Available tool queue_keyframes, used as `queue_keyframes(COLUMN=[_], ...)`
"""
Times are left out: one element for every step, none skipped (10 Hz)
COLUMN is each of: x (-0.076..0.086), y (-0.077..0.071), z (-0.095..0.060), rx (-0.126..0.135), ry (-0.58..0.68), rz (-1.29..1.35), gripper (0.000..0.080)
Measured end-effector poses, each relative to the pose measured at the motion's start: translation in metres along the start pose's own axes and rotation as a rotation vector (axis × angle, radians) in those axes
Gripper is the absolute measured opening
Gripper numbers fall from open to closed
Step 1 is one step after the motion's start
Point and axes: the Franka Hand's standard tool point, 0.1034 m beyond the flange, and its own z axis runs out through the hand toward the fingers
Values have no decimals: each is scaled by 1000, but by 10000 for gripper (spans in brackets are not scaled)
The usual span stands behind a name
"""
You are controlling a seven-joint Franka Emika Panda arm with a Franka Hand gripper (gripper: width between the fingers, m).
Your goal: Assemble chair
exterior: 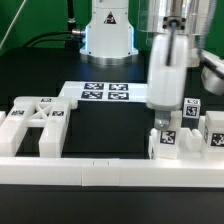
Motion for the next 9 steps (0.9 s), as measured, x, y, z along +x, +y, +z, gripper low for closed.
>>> queue_keyframes(x=[0, -1, 0, 0, 0, 1, 2, 0, -2], y=[1, 1, 1, 1, 1, 1, -2, -3, -2], z=[0, 0, 0, 0, 0, 0, -1, -2, -2], rx=[-2, -1, -6, -10, -9, -11, -14, -7, -5], ry=[-3, -4, -11, -18, -18, -18, -20, -19, -20], rz=[122, 153, 172, 186, 135, 93, 33, -58, -144], gripper=[287, 287, 287, 287, 295, 295, 465, 465, 612])
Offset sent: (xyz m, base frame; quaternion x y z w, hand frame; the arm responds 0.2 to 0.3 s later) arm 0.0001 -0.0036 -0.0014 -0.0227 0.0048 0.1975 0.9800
